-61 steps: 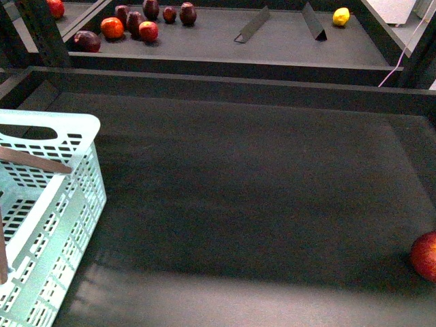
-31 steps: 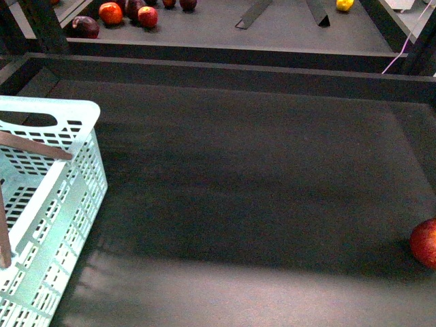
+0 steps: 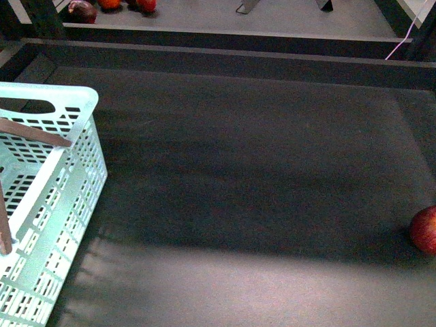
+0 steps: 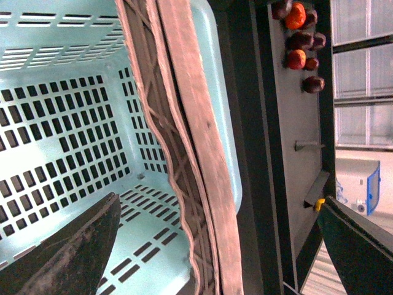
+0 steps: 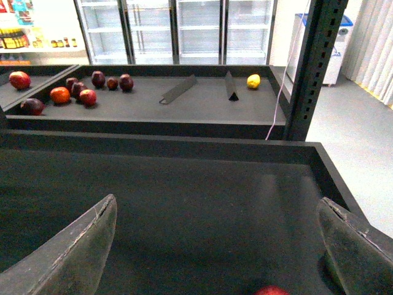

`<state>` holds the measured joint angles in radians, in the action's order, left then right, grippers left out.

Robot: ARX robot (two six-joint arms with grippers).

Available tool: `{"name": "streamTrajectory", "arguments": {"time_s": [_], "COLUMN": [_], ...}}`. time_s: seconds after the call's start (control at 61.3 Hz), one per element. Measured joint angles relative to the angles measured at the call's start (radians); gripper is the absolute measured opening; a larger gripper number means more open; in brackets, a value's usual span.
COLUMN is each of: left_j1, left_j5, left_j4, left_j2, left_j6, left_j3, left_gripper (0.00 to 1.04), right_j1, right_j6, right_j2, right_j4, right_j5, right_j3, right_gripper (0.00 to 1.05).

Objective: Pick apple with right arm and hold basket with left

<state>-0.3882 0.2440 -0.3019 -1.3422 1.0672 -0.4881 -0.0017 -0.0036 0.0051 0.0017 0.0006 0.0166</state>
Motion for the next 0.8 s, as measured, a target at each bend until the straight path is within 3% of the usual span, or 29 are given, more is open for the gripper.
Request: {"name": "streamTrajectory", "arguments": {"time_s": [0.179,0.62,0.799], "left_j1": [-0.006,0.085,0.105], "left_j5": [0.0,-0.038,-0.063], "left_j4": [-0.034,-0.063,-0.04], "left_j2": [-0.15,-0.361,-0.373], "left_j6": [0.024,0.075,0.12], "left_j3": [-0.093,-0.241,-0.269], "left_gripper": [0.98,0.98,0.53], "right_j1": [0.0,0.0,0.0], "right_j6": [0.0,0.0,0.0], "right_j2": [0.0,0.0,0.0], "right_j4": [0.0,0.0,0.0], "right_j5": [0.0,0.0,0.0], "right_j3": [0.0,0.0,0.0], "right_gripper": [0.96,0.96,0.96]}}
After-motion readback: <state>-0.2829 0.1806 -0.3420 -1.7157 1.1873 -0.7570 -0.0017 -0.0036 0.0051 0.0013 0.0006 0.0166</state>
